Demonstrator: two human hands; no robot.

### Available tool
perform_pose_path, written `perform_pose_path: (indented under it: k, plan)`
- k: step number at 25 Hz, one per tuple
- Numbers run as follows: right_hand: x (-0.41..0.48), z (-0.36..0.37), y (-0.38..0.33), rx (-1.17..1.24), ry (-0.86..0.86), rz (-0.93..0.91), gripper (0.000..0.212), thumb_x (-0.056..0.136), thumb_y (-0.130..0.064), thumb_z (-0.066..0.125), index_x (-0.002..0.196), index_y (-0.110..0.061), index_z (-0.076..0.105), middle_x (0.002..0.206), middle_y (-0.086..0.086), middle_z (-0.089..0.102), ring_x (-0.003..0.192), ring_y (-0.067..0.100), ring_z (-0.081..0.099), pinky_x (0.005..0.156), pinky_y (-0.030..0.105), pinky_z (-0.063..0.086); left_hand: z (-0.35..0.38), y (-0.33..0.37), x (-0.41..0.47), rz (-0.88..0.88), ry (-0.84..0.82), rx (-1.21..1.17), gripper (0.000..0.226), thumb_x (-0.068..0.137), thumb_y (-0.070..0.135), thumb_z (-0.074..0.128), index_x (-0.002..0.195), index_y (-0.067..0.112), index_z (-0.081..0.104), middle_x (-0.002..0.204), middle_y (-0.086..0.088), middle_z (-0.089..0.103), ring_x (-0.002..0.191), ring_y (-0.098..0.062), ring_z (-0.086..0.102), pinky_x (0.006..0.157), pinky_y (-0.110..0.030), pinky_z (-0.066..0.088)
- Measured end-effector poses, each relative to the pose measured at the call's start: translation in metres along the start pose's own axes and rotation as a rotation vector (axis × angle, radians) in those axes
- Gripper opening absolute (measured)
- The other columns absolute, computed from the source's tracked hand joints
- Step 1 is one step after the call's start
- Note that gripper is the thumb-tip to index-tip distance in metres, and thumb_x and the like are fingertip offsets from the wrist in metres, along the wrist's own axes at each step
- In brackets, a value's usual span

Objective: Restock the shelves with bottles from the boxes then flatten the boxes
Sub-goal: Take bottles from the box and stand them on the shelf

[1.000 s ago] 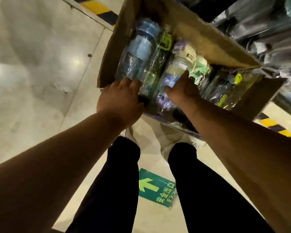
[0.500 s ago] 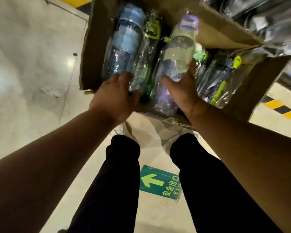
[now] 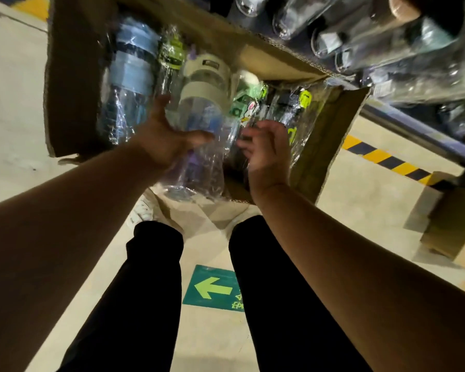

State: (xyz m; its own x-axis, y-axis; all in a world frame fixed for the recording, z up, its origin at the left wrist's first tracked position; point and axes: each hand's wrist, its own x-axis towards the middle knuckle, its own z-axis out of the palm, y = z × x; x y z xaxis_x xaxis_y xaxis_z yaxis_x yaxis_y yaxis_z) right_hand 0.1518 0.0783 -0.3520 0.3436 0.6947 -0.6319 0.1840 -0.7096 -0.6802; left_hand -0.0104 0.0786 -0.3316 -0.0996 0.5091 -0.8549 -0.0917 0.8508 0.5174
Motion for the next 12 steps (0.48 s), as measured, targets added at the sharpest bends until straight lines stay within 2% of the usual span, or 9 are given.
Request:
perform_pose_path:
  k: [2, 3, 4, 6, 8, 10, 12]
  plan:
    - [0.036, -0.017, 0.018, -0.463, 0.161, 0.164, 0.053, 0.086, -0.039, 0.06, 0.132, -0.015, 0.046, 0.131, 0.012, 0.05, 0.116, 0.03, 0.053, 0.094, 0.038, 0.046, 0.006, -0.005, -0.005, -0.021, -0.009, 0.091, 0.101, 0.078, 0.001, 0.079, 0.155, 0.025, 0.019, 0.122, -0.017, 0.056, 0.043, -0.004, 0.062, 0.041, -0.015, 0.046]
    - [0.05, -0.024, 0.025, -0.643, 0.184, 0.294, 0.078, 0.086, -0.045, 0.064, 0.147, -0.011, 0.03, 0.145, 0.015, 0.037, 0.13, 0.034, 0.042, 0.104, 0.04, 0.04, 0.007, -0.007, -0.006, -0.014, -0.013, 0.091, 0.097, 0.081, -0.001, 0.076, 0.155, 0.026, 0.02, 0.122, -0.015, 0.056, 0.044, -0.001, 0.062, 0.041, -0.015, 0.047]
    - [0.064, -0.027, 0.034, -0.737, 0.155, 0.378, 0.096, 0.084, -0.051, 0.067, 0.153, -0.008, 0.016, 0.153, 0.019, 0.027, 0.138, 0.037, 0.033, 0.11, 0.041, 0.034, 0.006, -0.009, -0.006, 0.007, -0.021, 0.056, 0.093, 0.082, -0.003, 0.074, 0.153, 0.027, 0.022, 0.121, -0.012, 0.057, 0.049, -0.001, 0.065, 0.042, -0.016, 0.048]
    - [0.082, -0.022, 0.048, -0.837, 0.035, 0.407, 0.116, 0.08, -0.057, 0.071, 0.154, -0.002, 0.0, 0.158, 0.022, 0.017, 0.145, 0.038, 0.022, 0.115, 0.042, 0.026, 0.004, -0.012, 0.0, 0.042, -0.04, -0.026, 0.084, 0.082, -0.005, 0.072, 0.147, 0.029, 0.03, 0.116, -0.009, 0.06, 0.061, -0.006, 0.069, 0.046, -0.016, 0.05]
    - [0.093, -0.008, 0.06, -0.909, 0.071, 0.359, 0.12, 0.079, -0.058, 0.073, 0.152, 0.001, -0.003, 0.157, 0.021, 0.016, 0.144, 0.036, 0.02, 0.113, 0.041, 0.027, 0.001, -0.013, 0.009, 0.053, -0.038, -0.061, 0.076, 0.082, -0.002, 0.073, 0.138, 0.033, 0.035, 0.113, -0.008, 0.063, 0.073, -0.009, 0.067, 0.05, -0.016, 0.051]
    - [0.099, -0.001, 0.069, -0.9, 0.229, 0.29, 0.104, 0.082, -0.047, 0.072, 0.151, -0.004, 0.008, 0.153, 0.017, 0.024, 0.139, 0.031, 0.027, 0.106, 0.037, 0.034, -0.002, -0.017, 0.016, 0.052, -0.025, -0.066, 0.078, 0.081, 0.002, 0.076, 0.141, 0.03, 0.036, 0.113, -0.007, 0.065, 0.075, -0.01, 0.065, 0.05, -0.016, 0.05]
    - [0.099, -0.003, 0.075, -0.842, 0.23, 0.237, 0.098, 0.082, -0.043, 0.072, 0.15, -0.005, 0.013, 0.151, 0.016, 0.029, 0.137, 0.032, 0.03, 0.105, 0.036, 0.034, -0.001, -0.019, 0.017, 0.05, -0.05, -0.042, 0.083, 0.08, 0.002, 0.076, 0.147, 0.028, 0.034, 0.114, -0.007, 0.065, 0.075, -0.01, 0.066, 0.05, -0.017, 0.05]
